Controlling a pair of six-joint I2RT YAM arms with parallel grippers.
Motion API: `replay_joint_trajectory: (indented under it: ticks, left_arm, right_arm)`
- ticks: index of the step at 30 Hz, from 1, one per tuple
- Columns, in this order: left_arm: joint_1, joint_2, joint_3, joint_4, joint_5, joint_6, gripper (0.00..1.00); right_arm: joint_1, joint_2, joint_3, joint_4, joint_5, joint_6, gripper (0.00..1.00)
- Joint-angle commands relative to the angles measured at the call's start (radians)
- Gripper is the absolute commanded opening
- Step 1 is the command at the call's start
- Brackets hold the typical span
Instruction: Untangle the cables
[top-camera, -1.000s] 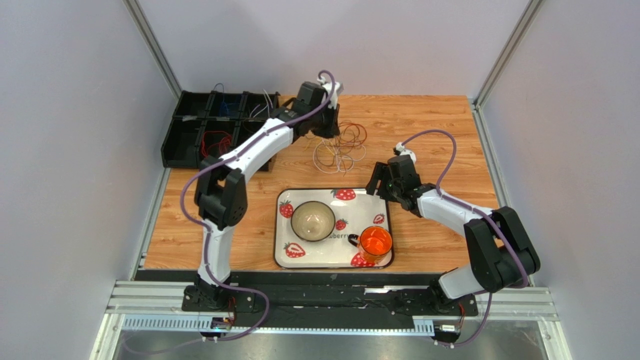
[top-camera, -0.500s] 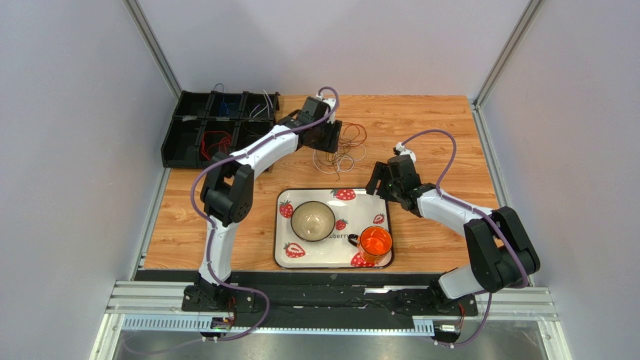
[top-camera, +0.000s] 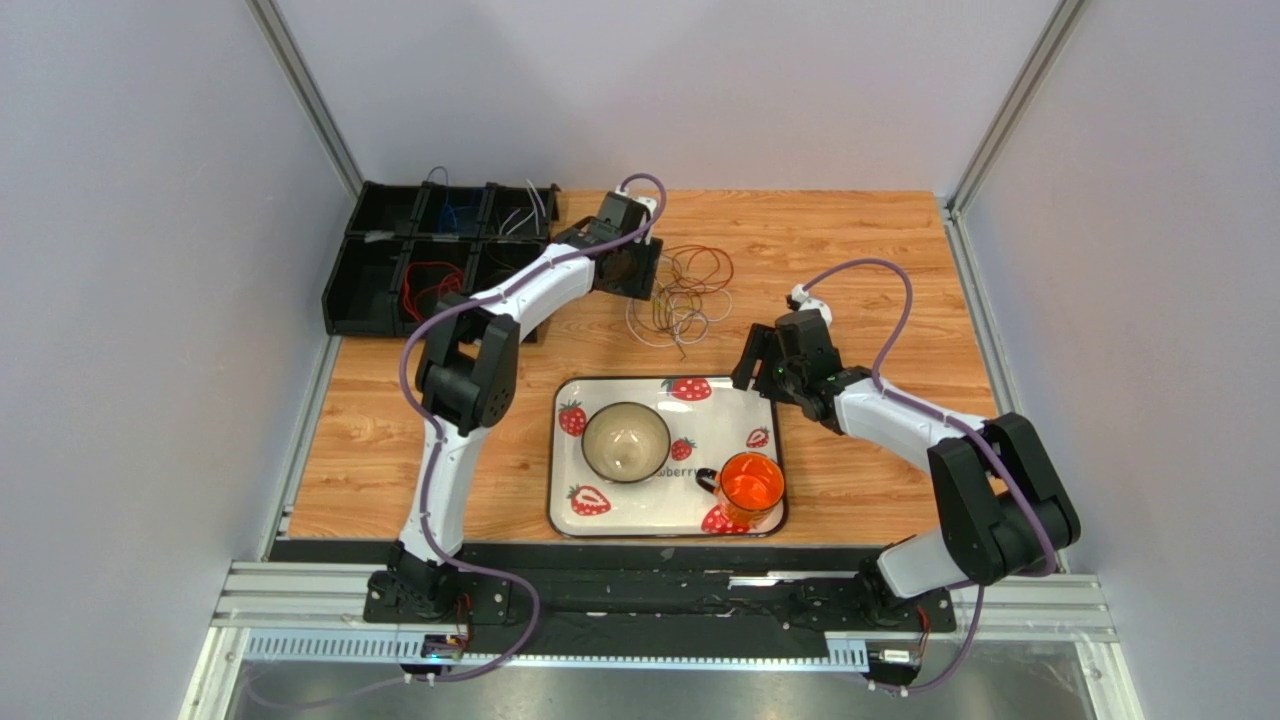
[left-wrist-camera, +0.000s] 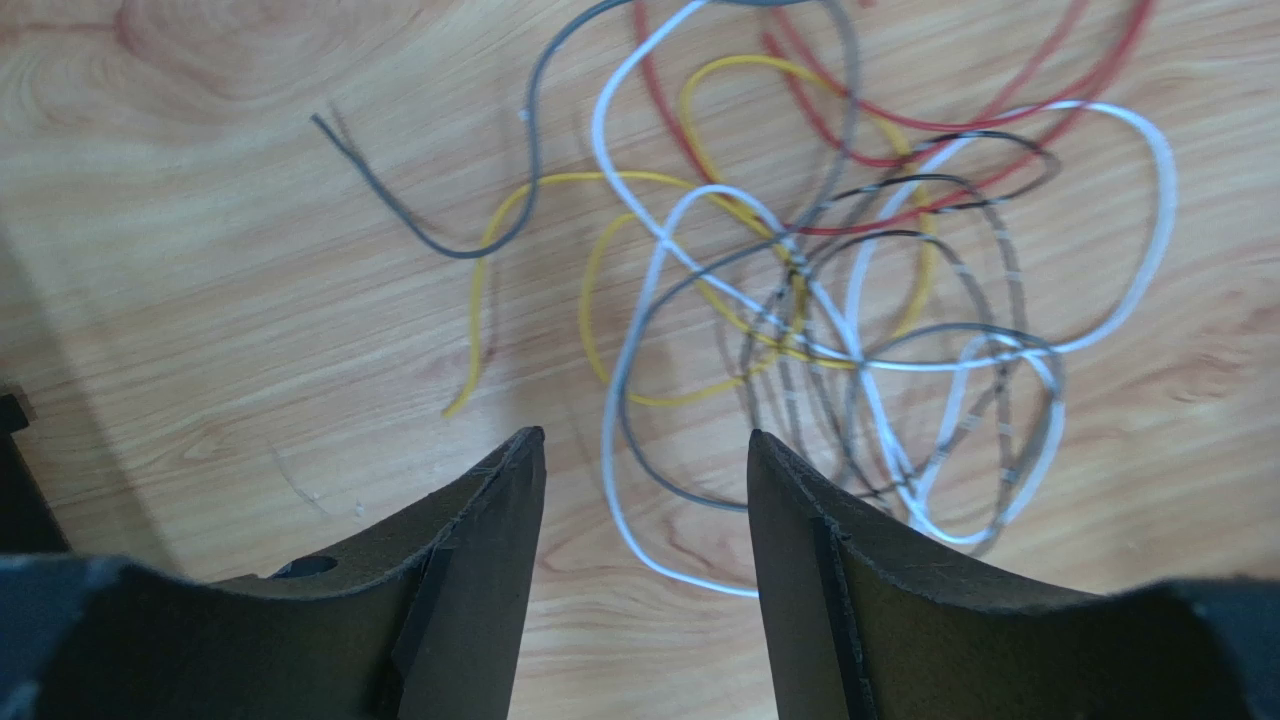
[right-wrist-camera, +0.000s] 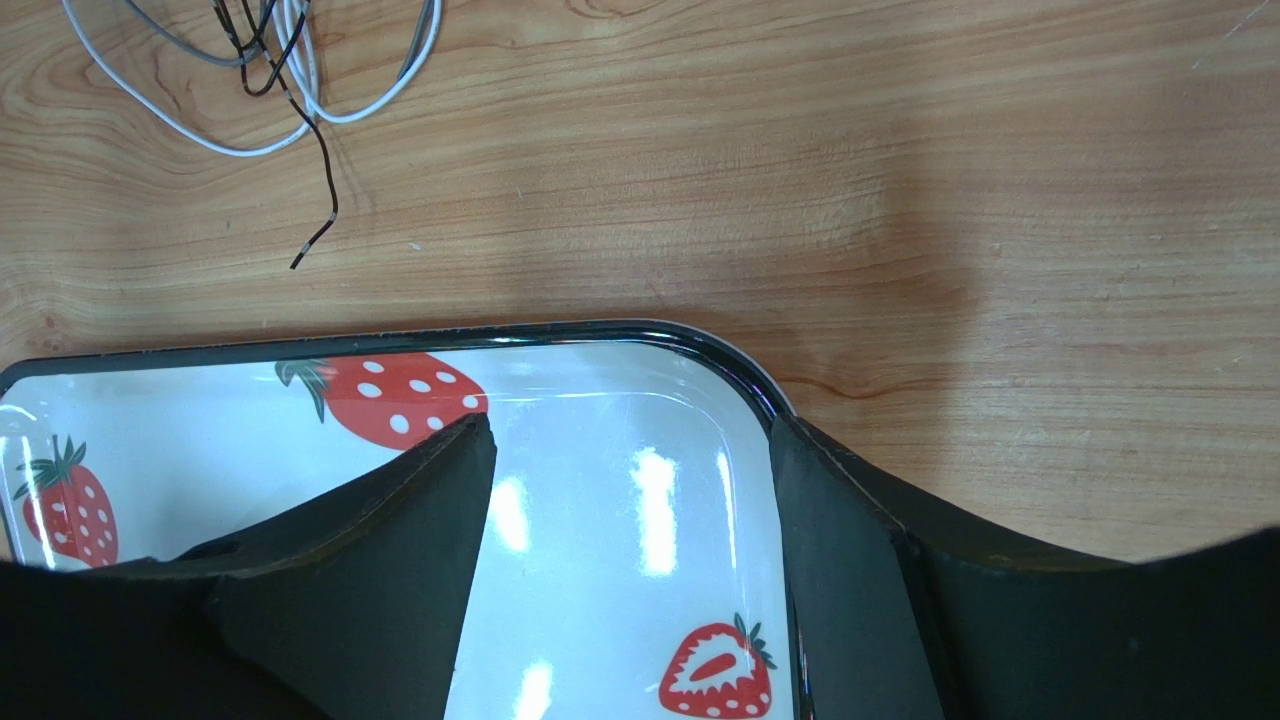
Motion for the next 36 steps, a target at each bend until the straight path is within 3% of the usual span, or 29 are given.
replay_joint_trajectory:
  ticks: [1, 17, 21, 29, 36]
  left_arm:
    - [0.021, 0.039, 0.033, -0.008, -0.008, 0.005, 0.58]
    - [0.025, 0.013, -0.065, 0.021, 0.072, -0.048, 0.31]
    - [0.025, 0.0, -0.087, 0.032, 0.071, -0.056, 0.18]
    - [0.025, -0.03, -0.082, 0.008, 0.072, -0.053, 0.0]
    - [0.025, -0.103, -0.073, -0.037, 0.08, -0.054, 0.01]
  right_arm:
    - [-0.003, 0.004, 0.036, 0.025, -0.003, -0.014, 0.71]
    - [-0.003, 0.008, 0.037, 0.023, -0.004, -0.016, 0.71]
    - [-0.003, 0.008, 0.039, 0.023, -0.004, -0.016, 0.71]
    - [-0.003, 0.011, 0.04, 0.023, -0.004, -0.016, 0.71]
    - [-0.003, 0.01, 0.04, 0.023, -0.006, -0.016, 0.71]
